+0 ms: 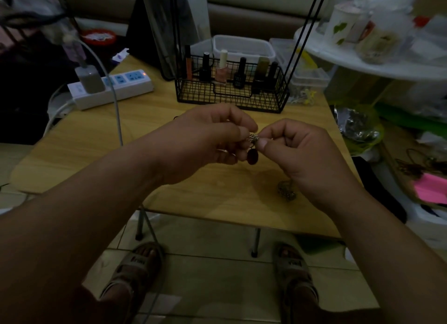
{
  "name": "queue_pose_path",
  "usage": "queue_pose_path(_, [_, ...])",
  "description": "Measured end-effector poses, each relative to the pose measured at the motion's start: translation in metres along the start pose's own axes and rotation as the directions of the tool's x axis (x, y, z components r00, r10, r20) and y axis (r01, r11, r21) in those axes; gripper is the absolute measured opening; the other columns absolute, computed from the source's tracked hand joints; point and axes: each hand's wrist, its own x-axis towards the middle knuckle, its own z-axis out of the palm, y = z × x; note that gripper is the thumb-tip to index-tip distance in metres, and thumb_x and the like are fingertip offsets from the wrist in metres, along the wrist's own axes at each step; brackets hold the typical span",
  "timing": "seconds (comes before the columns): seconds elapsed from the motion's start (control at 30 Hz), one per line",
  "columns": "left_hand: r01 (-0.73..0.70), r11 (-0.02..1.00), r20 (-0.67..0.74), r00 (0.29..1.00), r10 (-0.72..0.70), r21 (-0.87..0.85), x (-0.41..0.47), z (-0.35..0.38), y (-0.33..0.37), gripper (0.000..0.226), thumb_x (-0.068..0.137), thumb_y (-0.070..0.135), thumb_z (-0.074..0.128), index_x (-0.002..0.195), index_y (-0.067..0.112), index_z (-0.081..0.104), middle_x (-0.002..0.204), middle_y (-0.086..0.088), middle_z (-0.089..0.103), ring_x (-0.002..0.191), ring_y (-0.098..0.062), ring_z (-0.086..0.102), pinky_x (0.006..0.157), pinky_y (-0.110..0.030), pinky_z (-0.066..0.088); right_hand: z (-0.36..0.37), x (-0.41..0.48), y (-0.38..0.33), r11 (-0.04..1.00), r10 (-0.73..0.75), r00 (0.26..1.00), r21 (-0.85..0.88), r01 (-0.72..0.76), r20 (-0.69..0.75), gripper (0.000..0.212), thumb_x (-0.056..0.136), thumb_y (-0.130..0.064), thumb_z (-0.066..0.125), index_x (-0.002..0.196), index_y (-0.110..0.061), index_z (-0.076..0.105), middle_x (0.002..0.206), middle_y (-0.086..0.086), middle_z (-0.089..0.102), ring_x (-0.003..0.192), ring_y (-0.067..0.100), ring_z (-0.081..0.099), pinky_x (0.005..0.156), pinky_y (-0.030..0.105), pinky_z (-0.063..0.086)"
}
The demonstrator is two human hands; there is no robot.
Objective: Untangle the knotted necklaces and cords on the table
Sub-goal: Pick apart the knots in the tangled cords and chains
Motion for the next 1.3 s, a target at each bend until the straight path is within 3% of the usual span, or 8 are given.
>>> queue_pose_path(0.07, [0.037,0.993,0.042,0.999,-0.033,-0.114,0.0,0.001,0.0,0.021,0.103,0.001,0.05,0.116,0.004,0.066,0.09,-0.01,0.068,0.082,-0.02,0.067,0.075,-0.032,0.055,0.001,0.0,0.001,1.0,-0.001,1.0,0.005,0.001,-0.001,0.005,0.095,-0.014,0.071,0.092,-0.01,0.072,0.056,-0.005,0.05,0.045,0.001,0.036,0.046,0.015,0.031])
queue_pose_path(0.17, [0.016,0.993,0.055,0.998,-0.009,-0.114,0.0,0.003,-0.002,0.021,0.102,-0.001,0.051,0.116,0.005,0.066,0.09,-0.009,0.069,0.083,-0.018,0.067,0.074,-0.028,0.056,0.002,0.0,0.002,0.999,-0.005,1.0,0.036,0.005,0.005,0.005,0.095,-0.013,0.07,0.092,-0.01,0.072,0.056,-0.007,0.052,0.045,0.0,0.039,0.047,0.013,0.032])
queue_pose_path(0.33, [-0.066,0.997,-0.009,0.998,0.067,0.046,0.0,0.004,-0.004,0.009,0.099,0.004,0.064,0.107,0.007,0.066,0.087,-0.008,0.075,0.082,-0.019,0.072,0.076,-0.03,0.058,0.002,-0.002,0.0,0.998,-0.013,1.0,0.065,0.012,0.02,0.009,0.098,-0.009,0.064,0.097,-0.003,0.071,0.053,-0.017,0.061,0.047,-0.004,0.054,0.049,0.006,0.039])
queue_pose_path(0.53, [-0.135,0.939,-0.089,0.981,0.171,0.315,-0.002,0.006,-0.005,0.009,0.1,0.024,0.067,0.103,0.016,0.068,0.086,-0.004,0.074,0.074,-0.014,0.068,0.067,-0.027,0.055,0.005,-0.002,0.0,0.996,0.024,0.999,0.079,-0.028,0.044,0.016,0.101,-0.016,0.061,0.102,-0.004,0.072,0.05,-0.019,0.055,0.046,-0.002,0.048,0.049,0.008,0.035])
queue_pose_path(0.63, [-0.156,0.923,-0.101,0.974,0.203,0.352,-0.003,0.006,-0.005,0.009,0.101,0.025,0.065,0.101,0.017,0.068,0.091,-0.004,0.073,0.077,-0.015,0.066,0.068,-0.028,0.055,0.006,-0.002,-0.001,0.997,0.019,0.998,0.07,-0.023,0.057,0.018,0.102,-0.017,0.06,0.102,-0.004,0.072,0.05,-0.022,0.056,0.048,-0.004,0.053,0.05,0.007,0.037])
queue_pose_path(0.9, [-0.008,1.0,-0.147,0.989,0.012,0.028,0.003,0.005,-0.008,0.015,0.106,0.022,0.058,0.098,0.01,0.063,0.09,-0.009,0.072,0.086,-0.023,0.072,0.093,-0.048,0.059,0.007,-0.003,-0.002,0.99,0.055,0.996,0.127,-0.063,0.07,0.01,0.1,-0.009,0.061,0.098,-0.004,0.07,0.05,-0.02,0.057,0.048,-0.005,0.053,0.049,0.006,0.038])
queue_pose_path(1.03, [0.006,0.997,-0.134,0.991,-0.016,-0.075,0.002,0.008,-0.009,0.014,0.108,0.02,0.053,0.101,0.01,0.059,0.081,-0.005,0.069,0.079,-0.021,0.071,0.077,-0.033,0.057,0.007,-0.003,-0.003,0.989,0.048,0.996,0.135,-0.057,0.07,0.009,0.1,-0.008,0.061,0.099,-0.003,0.069,0.049,-0.018,0.056,0.046,-0.004,0.053,0.049,0.006,0.038])
queue_pose_path(1.3, [-0.014,0.996,-0.091,0.996,0.007,-0.083,0.001,0.009,-0.009,0.002,0.104,0.012,0.059,0.105,0.01,0.06,0.088,-0.006,0.07,0.08,-0.018,0.066,0.077,-0.032,0.054,0.004,-0.002,0.0,0.998,0.02,1.0,0.057,-0.022,0.023,0.007,0.096,-0.016,0.069,0.099,-0.011,0.072,0.056,-0.013,0.054,0.047,-0.001,0.046,0.05,0.011,0.035])
